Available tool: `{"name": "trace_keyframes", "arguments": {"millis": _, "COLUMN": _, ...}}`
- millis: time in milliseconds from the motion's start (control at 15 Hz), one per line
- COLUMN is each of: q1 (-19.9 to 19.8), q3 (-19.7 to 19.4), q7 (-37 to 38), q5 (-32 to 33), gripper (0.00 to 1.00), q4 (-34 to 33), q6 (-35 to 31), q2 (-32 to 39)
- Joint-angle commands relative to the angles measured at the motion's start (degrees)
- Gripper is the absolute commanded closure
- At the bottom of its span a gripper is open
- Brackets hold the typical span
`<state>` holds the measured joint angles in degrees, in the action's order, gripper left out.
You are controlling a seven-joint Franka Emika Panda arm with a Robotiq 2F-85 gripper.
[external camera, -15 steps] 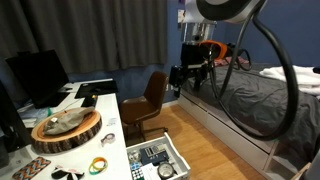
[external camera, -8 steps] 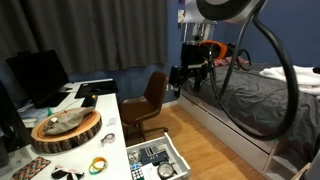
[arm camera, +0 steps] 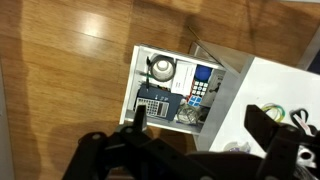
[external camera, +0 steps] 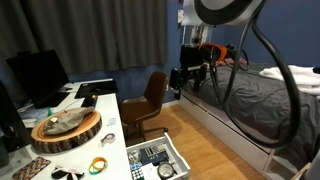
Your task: Pick up the calculator from the open drawer and put it on the table
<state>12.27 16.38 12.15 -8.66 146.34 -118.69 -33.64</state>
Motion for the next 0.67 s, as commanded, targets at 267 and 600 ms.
{"name": "trace_keyframes", "arguments": {"millis": 267, "q1": -0.03, "q3": 1.9, "q7": -8.61, "q5": 14.39, "gripper": 0.0, "q4": -5.33, "q6": -2.79, "q2": 14.49}}
{"name": "trace_keyframes", "arguments": {"millis": 600, "q1": 0.76, "q3": -0.31, "q7": -19.04, "q5": 22.5, "gripper": 0.0, "q4": -9.24, "q6": -8.17, "q2": 24.86}}
